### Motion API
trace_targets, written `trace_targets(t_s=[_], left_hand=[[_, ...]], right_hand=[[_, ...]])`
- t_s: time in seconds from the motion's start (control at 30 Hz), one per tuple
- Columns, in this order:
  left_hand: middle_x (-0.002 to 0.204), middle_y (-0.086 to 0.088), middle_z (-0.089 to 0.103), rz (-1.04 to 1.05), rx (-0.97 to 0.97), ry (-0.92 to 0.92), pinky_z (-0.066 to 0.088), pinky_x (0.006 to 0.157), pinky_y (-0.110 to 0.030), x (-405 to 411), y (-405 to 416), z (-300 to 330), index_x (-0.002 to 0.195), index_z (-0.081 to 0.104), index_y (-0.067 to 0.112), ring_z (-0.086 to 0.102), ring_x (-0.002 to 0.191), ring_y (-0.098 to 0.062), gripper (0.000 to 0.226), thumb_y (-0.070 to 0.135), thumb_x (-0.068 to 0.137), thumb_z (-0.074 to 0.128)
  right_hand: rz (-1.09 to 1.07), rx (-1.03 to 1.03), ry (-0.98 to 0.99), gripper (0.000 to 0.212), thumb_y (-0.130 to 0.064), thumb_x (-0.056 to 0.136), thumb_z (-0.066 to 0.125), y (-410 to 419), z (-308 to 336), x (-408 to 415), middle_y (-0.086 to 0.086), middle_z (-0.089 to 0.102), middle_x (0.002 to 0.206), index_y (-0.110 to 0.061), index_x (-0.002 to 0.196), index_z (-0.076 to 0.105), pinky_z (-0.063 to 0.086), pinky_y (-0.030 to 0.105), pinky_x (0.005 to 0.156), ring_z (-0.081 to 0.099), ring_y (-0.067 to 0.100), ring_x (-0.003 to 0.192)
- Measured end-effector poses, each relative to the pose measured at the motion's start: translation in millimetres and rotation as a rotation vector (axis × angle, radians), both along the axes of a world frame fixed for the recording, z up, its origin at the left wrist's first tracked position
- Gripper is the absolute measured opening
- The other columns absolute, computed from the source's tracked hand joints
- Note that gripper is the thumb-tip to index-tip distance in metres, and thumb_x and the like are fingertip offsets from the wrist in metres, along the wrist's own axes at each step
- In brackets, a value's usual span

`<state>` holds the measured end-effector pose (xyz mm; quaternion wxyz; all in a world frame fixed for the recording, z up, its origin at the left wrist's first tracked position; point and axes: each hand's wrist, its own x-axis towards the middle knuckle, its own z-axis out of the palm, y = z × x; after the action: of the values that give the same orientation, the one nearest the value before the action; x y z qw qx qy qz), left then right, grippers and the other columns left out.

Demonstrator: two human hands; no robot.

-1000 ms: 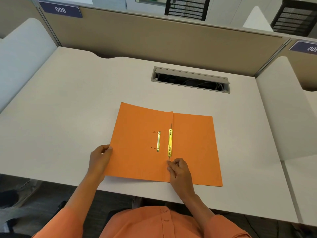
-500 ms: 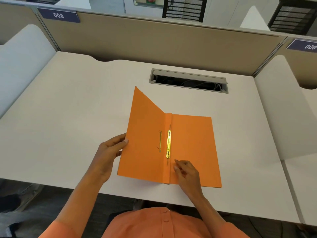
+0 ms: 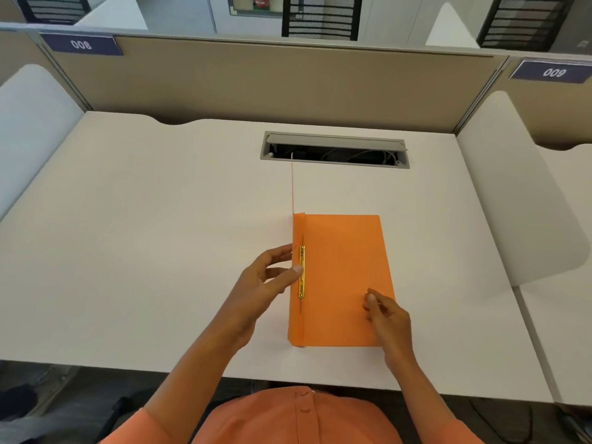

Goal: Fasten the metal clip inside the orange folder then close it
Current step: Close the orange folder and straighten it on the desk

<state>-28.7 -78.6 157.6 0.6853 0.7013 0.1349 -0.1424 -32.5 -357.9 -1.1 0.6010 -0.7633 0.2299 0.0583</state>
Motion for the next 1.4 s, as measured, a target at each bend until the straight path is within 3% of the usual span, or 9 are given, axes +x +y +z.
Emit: trace_targets(t_s=[0.13, 0.23, 0.37, 0.6, 0.77, 0.93, 1.1, 1.23, 1.4], left_hand=[[0.135, 0.023, 0.062, -0.035, 0.027, 0.024, 0.054, 0.095, -0.028, 5.4, -31.1, -1.9, 0.138, 0.056, 0.044, 0.065, 0.114, 0.001, 0.058, 0.058, 0.085, 0.075], [0.136, 0.022, 0.056, -0.043, 0.053, 0.040, 0.047, 0.080, -0.018, 9.7, -57.3, -2.5, 0.142, 0.052, 0.041, 0.059, 0.117, 0.000, 0.064, 0.059, 0.085, 0.075], [0.138, 0.018, 0.051, -0.095, 0.097, 0.056, 0.043, 0.077, -0.016, 11.9, -81.2, -9.0, 0.144, 0.049, 0.040, 0.054, 0.120, 0.000, 0.065, 0.062, 0.087, 0.070], [0.142, 0.013, 0.052, -0.073, 0.156, 0.159, 0.044, 0.072, -0.018, 17.2, -79.2, -41.0, 0.148, 0.046, 0.033, 0.054, 0.113, 0.001, 0.063, 0.059, 0.093, 0.065], [0.153, 0.002, 0.048, 0.052, 0.245, 0.297, 0.042, 0.090, -0.032, 14.5, -55.1, -79.4, 0.152, 0.044, 0.024, 0.052, 0.120, -0.014, 0.063, 0.051, 0.098, 0.063], [0.155, -0.004, 0.047, 0.124, 0.333, 0.358, 0.042, 0.101, -0.036, 3.1, -40.4, -110.4, 0.152, 0.044, 0.020, 0.050, 0.137, -0.023, 0.062, 0.046, 0.099, 0.063], [0.149, -0.004, 0.051, 0.154, 0.380, 0.369, 0.042, 0.103, -0.036, 0.8, -43.0, -119.5, 0.151, 0.045, 0.019, 0.050, 0.123, -0.017, 0.059, 0.042, 0.100, 0.064], [0.142, -0.002, 0.053, 0.140, 0.356, 0.379, 0.041, 0.097, -0.033, 0.9, -47.7, -121.3, 0.153, 0.041, 0.017, 0.049, 0.118, -0.015, 0.061, 0.040, 0.100, 0.063], [0.124, 0.002, 0.057, 0.136, 0.269, 0.416, 0.046, 0.093, -0.035, 2.2, -53.0, -123.9, 0.154, 0.038, 0.015, 0.056, 0.113, -0.018, 0.062, 0.038, 0.101, 0.063]], right_hand=[[-0.097, 0.097, 0.030, 0.036, -0.049, 0.098, 0.065, -17.3, -1.8, 3.9, -0.012, 0.081, 0.098, -0.030, 0.127, 0.073, 0.062, 0.039, 0.094, 0.078, 0.010, 0.091], [-0.102, 0.132, 0.038, 0.030, -0.051, 0.098, 0.064, -28.5, -0.7, 7.3, -0.010, 0.082, 0.099, -0.033, 0.118, 0.076, 0.063, 0.044, 0.094, 0.078, 0.012, 0.091], [-0.065, 0.146, 0.045, 0.024, -0.051, 0.099, 0.061, -33.1, 7.9, 9.6, -0.005, 0.082, 0.099, -0.036, 0.108, 0.078, 0.062, 0.049, 0.094, 0.078, 0.021, 0.093], [-0.027, 0.195, 0.173, 0.055, -0.068, 0.097, 0.050, -52.9, 22.2, 15.9, 0.007, 0.082, 0.088, -0.027, 0.081, 0.082, 0.058, 0.036, 0.073, 0.078, 0.018, 0.076], [-0.040, 0.244, 0.191, 0.046, -0.063, 0.103, 0.043, -66.0, 13.9, 19.3, -0.003, 0.082, 0.105, -0.036, 0.105, 0.081, 0.058, 0.035, 0.083, 0.078, 0.012, 0.095], [0.021, -0.028, 0.135, 0.026, -0.043, 0.098, 0.068, -69.9, 2.3, 18.9, -0.009, 0.077, 0.110, -0.035, 0.122, 0.074, 0.064, 0.039, 0.089, 0.073, 0.010, 0.098], [0.173, -0.385, -0.008, 0.044, -0.019, 0.089, 0.081, -63.3, -3.9, 14.3, -0.010, 0.061, 0.109, -0.020, 0.130, 0.068, 0.048, 0.012, 0.076, 0.063, 0.003, 0.092], [0.237, -0.500, -0.012, 0.050, -0.014, 0.089, 0.081, -58.6, -8.0, 10.1, -0.003, 0.055, 0.115, -0.013, 0.136, 0.065, 0.051, 0.029, 0.091, 0.057, 0.017, 0.106], [0.251, -0.533, -0.010, 0.045, -0.014, 0.093, 0.077, -56.0, -9.1, 6.7, -0.004, 0.053, 0.117, -0.011, 0.136, 0.065, 0.054, 0.030, 0.093, 0.059, 0.018, 0.107]])
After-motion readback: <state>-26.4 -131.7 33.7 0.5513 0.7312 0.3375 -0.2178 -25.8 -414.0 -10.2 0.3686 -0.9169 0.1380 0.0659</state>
